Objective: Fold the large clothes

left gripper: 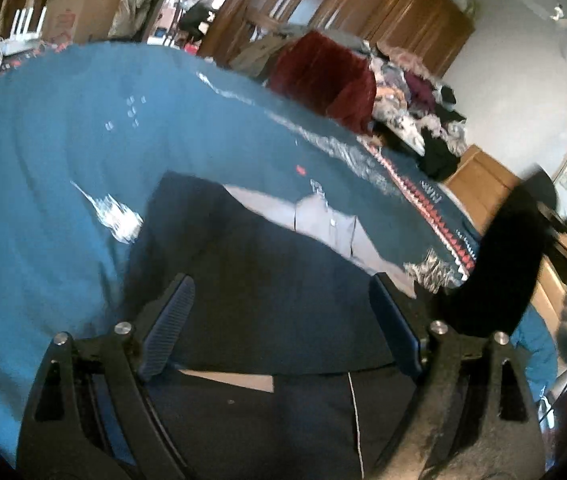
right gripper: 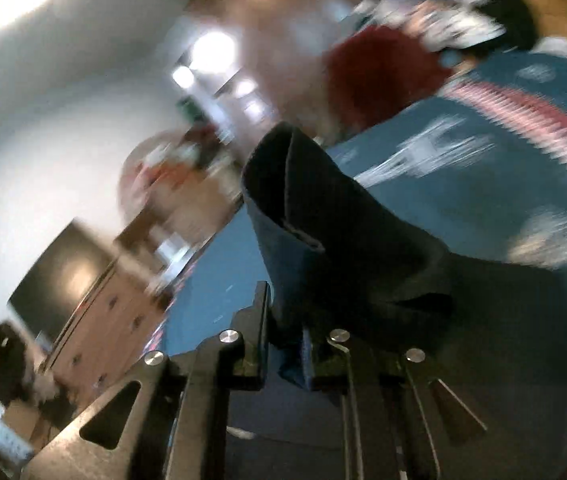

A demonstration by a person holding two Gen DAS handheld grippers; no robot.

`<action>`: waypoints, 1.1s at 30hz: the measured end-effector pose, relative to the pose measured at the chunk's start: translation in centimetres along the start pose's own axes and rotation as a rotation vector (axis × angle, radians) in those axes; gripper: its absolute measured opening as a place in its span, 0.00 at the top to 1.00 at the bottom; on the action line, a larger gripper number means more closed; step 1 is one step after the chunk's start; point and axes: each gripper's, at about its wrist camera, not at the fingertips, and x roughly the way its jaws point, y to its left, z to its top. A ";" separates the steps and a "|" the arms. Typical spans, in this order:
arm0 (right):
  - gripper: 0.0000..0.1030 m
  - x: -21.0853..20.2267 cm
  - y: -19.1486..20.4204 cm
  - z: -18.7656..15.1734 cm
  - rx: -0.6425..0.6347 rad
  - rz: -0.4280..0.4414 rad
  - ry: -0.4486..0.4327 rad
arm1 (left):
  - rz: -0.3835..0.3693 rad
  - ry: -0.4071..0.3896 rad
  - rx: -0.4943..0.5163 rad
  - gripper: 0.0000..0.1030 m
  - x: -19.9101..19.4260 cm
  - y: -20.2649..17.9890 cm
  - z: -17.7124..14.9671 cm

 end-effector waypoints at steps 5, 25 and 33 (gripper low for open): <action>0.67 13.1 4.1 -9.0 -0.049 -0.038 0.295 | 0.064 -0.003 -0.022 0.15 -2.9 3.8 0.9; 0.61 -10.4 -19.7 -19.3 0.341 -0.411 0.182 | 0.004 0.282 -0.003 0.15 7.6 0.3 -0.4; 0.61 -11.5 -19.9 -20.4 0.346 -0.387 0.163 | 0.203 0.360 0.047 0.44 14.4 0.3 -0.9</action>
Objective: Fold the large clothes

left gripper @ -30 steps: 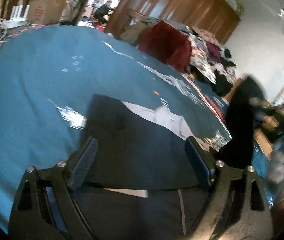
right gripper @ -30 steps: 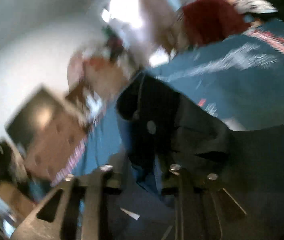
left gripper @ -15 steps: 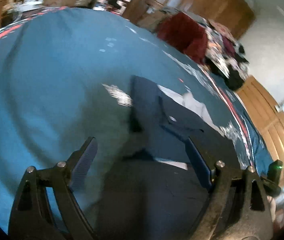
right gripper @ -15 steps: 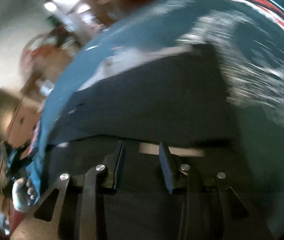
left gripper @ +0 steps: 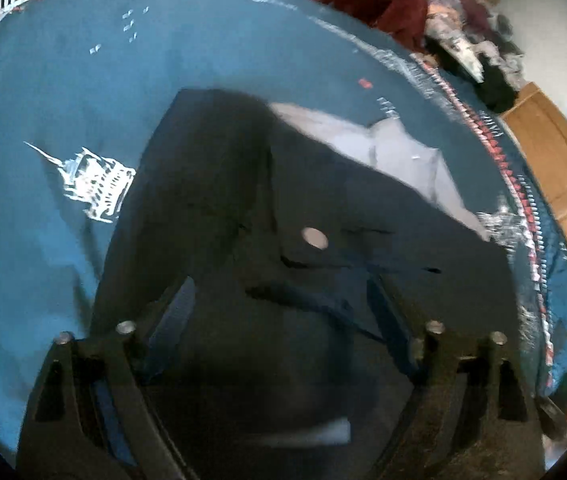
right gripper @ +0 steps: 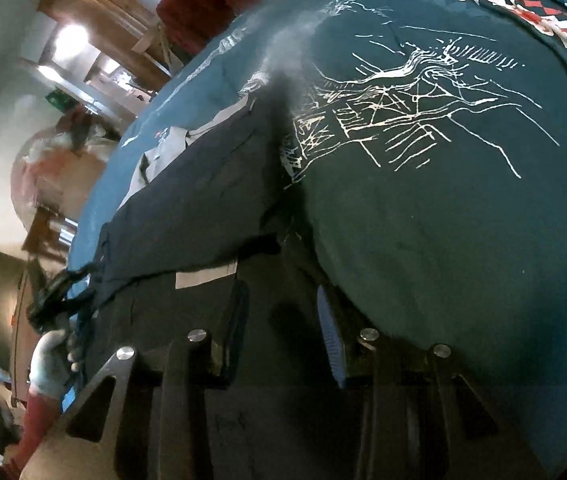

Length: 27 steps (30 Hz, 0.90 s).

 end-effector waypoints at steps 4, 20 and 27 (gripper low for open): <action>0.61 -1.4 -0.3 -0.9 0.002 0.000 -0.004 | -0.034 -0.053 -0.078 0.71 -2.9 2.4 -0.8; 0.48 -2.2 -0.5 -3.6 0.012 -0.025 0.007 | 0.022 0.031 0.044 0.91 -7.7 9.6 -4.5; 0.47 -2.4 -0.6 -3.9 -0.002 -0.019 0.019 | -0.043 -0.081 0.046 0.62 -13.4 9.1 -6.4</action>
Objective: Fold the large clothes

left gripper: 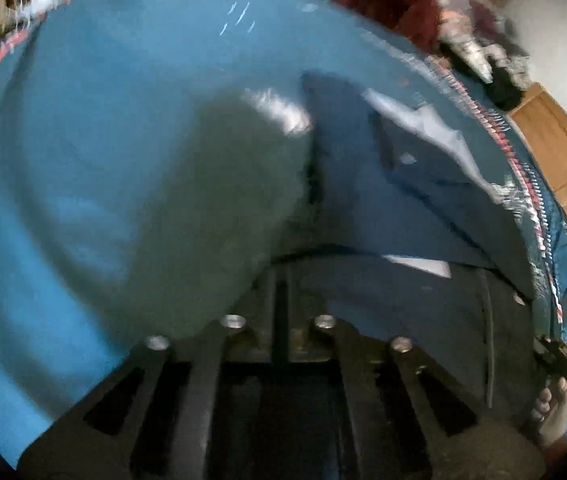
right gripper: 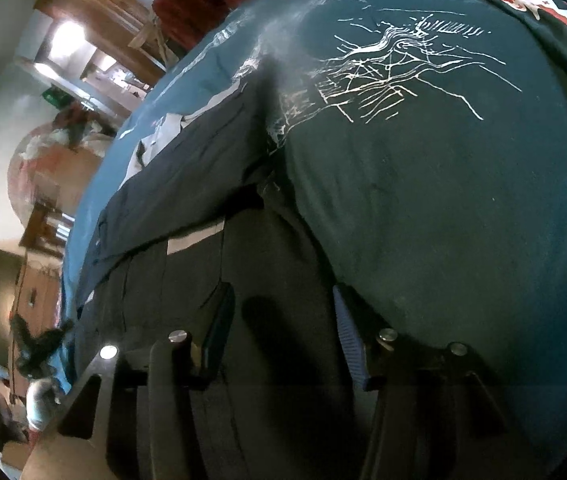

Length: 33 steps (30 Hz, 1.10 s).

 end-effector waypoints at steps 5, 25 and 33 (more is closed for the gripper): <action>0.46 0.1 0.2 0.2 0.003 -0.006 0.001 | -0.053 -0.062 0.153 0.39 2.6 -5.6 3.6; 0.38 -2.1 -1.4 2.8 -0.267 -0.523 -0.055 | 0.381 -0.020 -0.025 0.10 0.1 6.6 -3.5; 0.00 0.3 -1.0 0.7 -0.383 -0.553 -0.095 | 0.370 -0.013 -0.067 0.00 -0.2 7.4 -3.2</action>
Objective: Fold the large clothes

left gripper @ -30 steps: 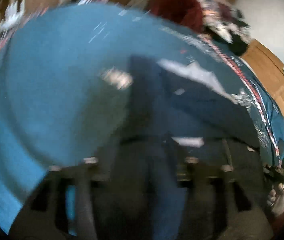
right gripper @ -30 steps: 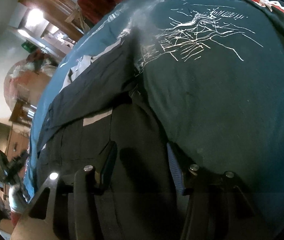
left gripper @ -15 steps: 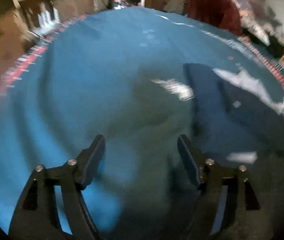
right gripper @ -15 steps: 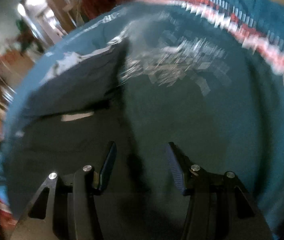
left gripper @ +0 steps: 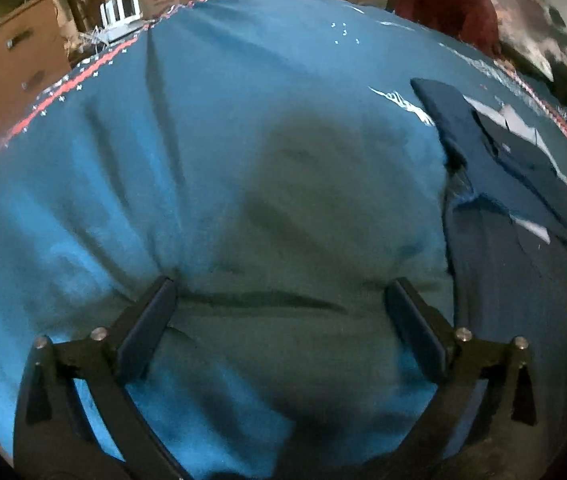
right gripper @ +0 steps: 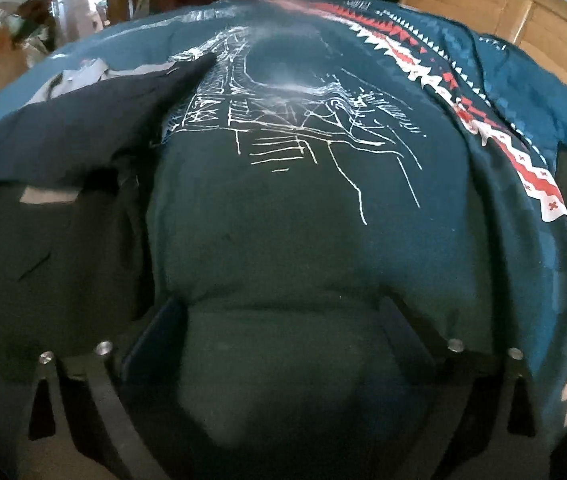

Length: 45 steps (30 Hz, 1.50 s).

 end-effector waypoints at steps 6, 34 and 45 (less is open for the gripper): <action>0.00 0.3 -0.2 -0.4 0.020 0.021 -0.030 | 0.042 -0.037 0.002 0.00 0.1 -1.8 -0.2; 0.00 0.9 -0.7 -0.8 0.045 0.062 -0.078 | 0.063 -0.068 0.021 0.00 0.7 -1.5 -0.3; 0.12 -7.8 -1.8 -2.4 -0.001 0.238 0.000 | -0.141 -0.040 0.069 0.01 -4.9 -1.5 -1.5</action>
